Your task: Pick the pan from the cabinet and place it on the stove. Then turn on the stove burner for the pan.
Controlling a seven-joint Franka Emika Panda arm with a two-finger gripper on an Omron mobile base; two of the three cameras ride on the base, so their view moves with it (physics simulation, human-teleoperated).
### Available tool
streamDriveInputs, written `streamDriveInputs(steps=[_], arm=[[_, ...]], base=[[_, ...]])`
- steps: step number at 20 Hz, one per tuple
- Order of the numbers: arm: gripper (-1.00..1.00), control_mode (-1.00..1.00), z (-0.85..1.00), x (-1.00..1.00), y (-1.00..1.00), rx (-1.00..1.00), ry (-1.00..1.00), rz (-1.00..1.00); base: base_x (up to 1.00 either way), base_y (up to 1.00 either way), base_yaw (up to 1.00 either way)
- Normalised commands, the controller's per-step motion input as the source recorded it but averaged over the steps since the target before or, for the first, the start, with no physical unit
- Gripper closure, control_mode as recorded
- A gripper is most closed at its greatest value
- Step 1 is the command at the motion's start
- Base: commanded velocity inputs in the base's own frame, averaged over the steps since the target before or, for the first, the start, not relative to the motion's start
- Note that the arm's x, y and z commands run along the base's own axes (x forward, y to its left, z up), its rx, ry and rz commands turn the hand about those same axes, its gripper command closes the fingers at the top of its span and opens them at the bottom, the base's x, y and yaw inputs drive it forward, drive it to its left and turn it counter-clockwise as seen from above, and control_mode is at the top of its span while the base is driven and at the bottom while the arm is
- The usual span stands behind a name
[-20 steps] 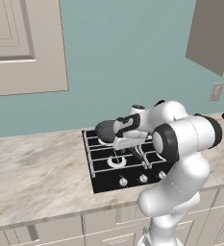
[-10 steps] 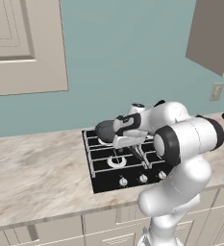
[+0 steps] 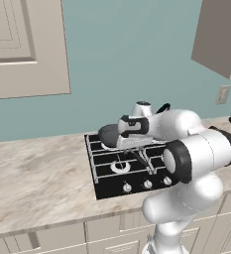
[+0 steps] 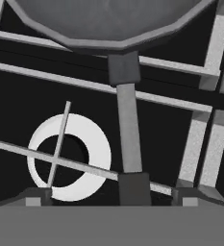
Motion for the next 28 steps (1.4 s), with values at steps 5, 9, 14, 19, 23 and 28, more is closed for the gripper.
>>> streamDriveInputs(steps=[5,9,14,19,23,28], arm=[[-1.0,-1.0,0.32,-0.32,0.0,-0.03,0.0,-0.11],[-1.0,-1.0,0.4,-0.45,-0.01,0.0,0.0,-0.17],[-1.0,-1.0,0.18,-0.57,-0.04,0.0,0.0,-0.18],[-1.0,-1.0,0.0,-0.7,-0.05,-0.04,0.0,-0.15],[-1.0,-1.0,0.0,-0.66,-0.19,-0.04,0.0,-0.13],[-1.0,-1.0,0.0,-0.48,-0.27,-0.01,0.01,-0.11]], base=[[0.0,0.0,0.0],[0.0,0.0,0.0],[0.0,0.0,0.0],[0.0,0.0,0.0],[0.0,0.0,0.0],[0.0,0.0,0.0]])
